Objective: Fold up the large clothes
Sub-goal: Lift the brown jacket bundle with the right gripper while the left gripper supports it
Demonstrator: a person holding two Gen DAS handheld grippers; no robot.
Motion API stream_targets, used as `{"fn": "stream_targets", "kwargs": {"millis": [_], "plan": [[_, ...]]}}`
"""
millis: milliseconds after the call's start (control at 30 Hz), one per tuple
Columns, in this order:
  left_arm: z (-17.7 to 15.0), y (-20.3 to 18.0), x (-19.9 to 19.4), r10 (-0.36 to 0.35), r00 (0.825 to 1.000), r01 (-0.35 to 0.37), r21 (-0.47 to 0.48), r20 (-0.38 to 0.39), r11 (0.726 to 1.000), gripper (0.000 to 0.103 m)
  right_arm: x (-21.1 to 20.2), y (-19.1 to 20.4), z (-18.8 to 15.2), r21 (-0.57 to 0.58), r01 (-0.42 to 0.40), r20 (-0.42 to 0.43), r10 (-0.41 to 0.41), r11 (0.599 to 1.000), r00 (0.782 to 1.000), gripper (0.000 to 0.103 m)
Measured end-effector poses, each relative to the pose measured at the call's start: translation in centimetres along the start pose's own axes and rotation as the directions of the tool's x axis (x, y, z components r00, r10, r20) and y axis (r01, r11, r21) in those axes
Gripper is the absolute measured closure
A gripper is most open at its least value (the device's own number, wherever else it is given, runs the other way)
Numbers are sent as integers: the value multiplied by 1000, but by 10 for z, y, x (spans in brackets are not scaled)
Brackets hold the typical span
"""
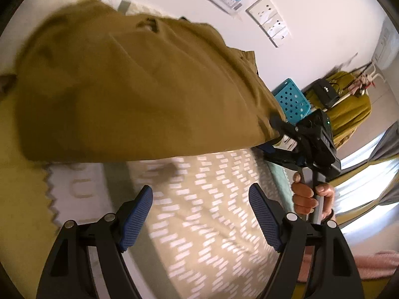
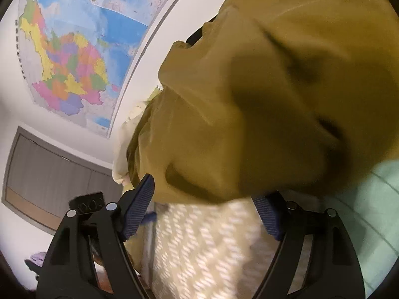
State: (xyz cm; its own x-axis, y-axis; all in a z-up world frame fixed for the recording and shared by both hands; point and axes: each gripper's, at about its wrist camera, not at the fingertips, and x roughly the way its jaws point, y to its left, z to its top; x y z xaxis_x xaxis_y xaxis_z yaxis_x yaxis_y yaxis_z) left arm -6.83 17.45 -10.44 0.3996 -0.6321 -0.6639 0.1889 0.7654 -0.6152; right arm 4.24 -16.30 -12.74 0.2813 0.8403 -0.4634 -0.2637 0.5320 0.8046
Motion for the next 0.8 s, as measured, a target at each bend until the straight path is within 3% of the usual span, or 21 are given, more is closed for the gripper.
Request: {"fn": "stream_targets", "kwargs": {"millis": [100,233,300,400,467,567,633,800], "plan": [[9,-3,10,-20,1000,20,-10,9,1000,23,1,3,9,28,-64,32,63,998,998,26],[22,0,22,-92,995,94,-114,26,989,23,-12,9,20,56,-192,80,187,980,979,29],[28,-1,29,-117,992,123,-136,52,983,23,-13,14,24,56,-204,89,198,977,976,29],[36,4,32,-89,989,108,-175,115,979,24,-15,18,29,55,-221,93,215,974,972,29],[41,10,26,-111,977,150,-222,181,963,24,-16,18,29,57,-234,91,228,971,969,29],[40,26,13,-108,947,198,-287,303,937,24,-16,13,27,62,-243,91,237,968,967,29],[40,35,13,-100,936,217,-330,336,919,30,-14,9,22,58,-228,88,222,972,971,30],[45,27,16,-43,937,166,-335,346,928,30,-19,-14,-2,109,-119,90,110,987,990,24]]}}
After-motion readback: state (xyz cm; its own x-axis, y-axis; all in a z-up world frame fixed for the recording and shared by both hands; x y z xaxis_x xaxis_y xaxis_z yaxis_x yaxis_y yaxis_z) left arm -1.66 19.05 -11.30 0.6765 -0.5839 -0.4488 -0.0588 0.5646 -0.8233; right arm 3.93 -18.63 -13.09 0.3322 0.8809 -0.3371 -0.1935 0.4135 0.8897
